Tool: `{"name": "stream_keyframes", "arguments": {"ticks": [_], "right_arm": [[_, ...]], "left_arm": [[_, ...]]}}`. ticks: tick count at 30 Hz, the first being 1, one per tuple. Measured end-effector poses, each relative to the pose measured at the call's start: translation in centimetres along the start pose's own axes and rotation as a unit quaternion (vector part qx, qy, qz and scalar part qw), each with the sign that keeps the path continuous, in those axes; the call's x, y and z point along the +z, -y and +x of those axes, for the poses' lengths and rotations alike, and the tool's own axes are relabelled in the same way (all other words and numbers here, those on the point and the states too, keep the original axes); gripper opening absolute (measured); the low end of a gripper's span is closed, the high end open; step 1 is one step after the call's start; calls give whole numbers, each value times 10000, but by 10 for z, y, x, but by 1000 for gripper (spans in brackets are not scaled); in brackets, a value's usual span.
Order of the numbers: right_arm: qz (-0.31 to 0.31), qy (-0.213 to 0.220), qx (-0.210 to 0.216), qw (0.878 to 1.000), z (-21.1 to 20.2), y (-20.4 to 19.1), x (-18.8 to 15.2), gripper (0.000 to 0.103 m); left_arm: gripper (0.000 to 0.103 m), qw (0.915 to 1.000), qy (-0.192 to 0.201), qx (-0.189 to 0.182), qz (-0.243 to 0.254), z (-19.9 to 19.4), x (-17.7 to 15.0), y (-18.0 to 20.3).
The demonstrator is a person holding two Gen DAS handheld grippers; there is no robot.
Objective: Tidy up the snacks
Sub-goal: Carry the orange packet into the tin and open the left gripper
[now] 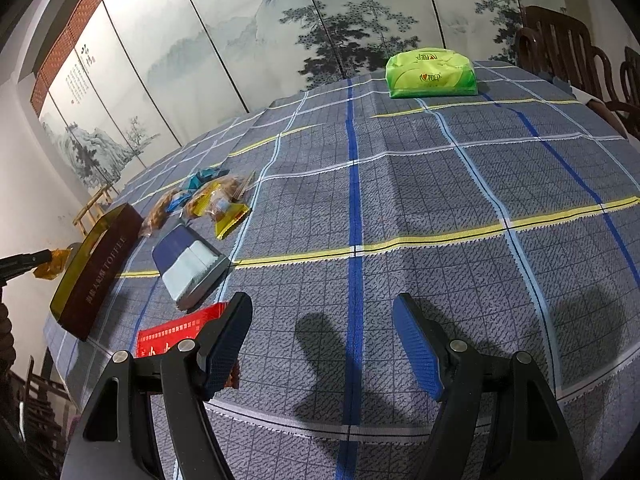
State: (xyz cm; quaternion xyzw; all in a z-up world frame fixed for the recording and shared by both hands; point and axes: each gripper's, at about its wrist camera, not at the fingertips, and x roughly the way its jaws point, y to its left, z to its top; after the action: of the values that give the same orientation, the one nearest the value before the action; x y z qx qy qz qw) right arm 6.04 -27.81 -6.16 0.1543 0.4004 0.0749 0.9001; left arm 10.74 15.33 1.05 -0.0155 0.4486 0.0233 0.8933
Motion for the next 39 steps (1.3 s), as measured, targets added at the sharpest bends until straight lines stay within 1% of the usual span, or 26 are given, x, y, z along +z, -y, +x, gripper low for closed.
{"name": "stream_keyframes", "arguments": {"ticks": [6, 12, 39], "right_arm": [[-35, -11, -30, 10000, 2, -1, 1, 75], [-90, -28, -74, 9999, 4, -4, 1, 76], [-256, -82, -232, 9994, 10, -12, 1, 79]], "left_arm": [[13, 9998, -49, 185, 51, 16, 5, -10], [13, 9992, -37, 339, 186, 30, 10, -10], [14, 9979, -147, 546, 311, 58, 11, -24]]}}
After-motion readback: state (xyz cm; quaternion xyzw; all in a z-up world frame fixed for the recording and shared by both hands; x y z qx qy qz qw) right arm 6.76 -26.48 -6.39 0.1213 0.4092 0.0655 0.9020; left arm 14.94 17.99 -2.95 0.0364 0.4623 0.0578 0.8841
